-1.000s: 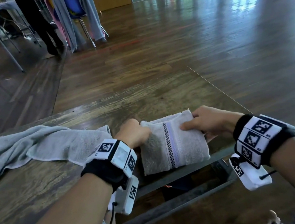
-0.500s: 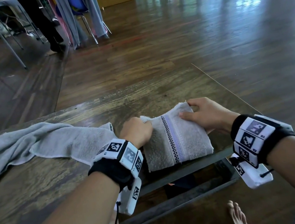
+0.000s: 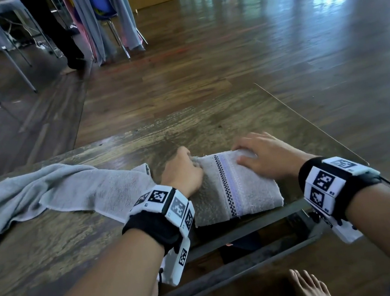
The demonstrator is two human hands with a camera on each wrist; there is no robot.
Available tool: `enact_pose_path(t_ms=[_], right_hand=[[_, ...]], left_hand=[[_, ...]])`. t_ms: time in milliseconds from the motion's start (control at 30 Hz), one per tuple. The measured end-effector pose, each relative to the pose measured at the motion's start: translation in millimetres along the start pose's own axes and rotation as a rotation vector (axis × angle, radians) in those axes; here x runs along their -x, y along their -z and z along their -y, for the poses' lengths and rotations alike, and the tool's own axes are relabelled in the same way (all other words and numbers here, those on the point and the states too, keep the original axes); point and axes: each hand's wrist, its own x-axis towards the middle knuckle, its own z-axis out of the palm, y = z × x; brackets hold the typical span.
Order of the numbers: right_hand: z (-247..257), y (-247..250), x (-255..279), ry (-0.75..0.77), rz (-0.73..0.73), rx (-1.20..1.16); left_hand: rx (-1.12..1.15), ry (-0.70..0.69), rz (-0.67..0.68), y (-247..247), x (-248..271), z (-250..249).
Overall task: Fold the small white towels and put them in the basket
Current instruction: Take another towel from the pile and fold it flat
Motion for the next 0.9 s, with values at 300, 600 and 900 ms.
enact_pose_path(t_ms=[300,600,900], right_hand=[[-8,11,3,-0.189,0.055,0.177],[14,3,8,0.083,-0.247,0.102],[9,-38,4,-0.083,0.122,0.097]], left_hand=[[-0.136,-0.19,-0.16,3,11,-16],[-0.248,-0.176,0.141,-46,22,-15],[-0.173,-0.139,0.186,-50,16,-7]])
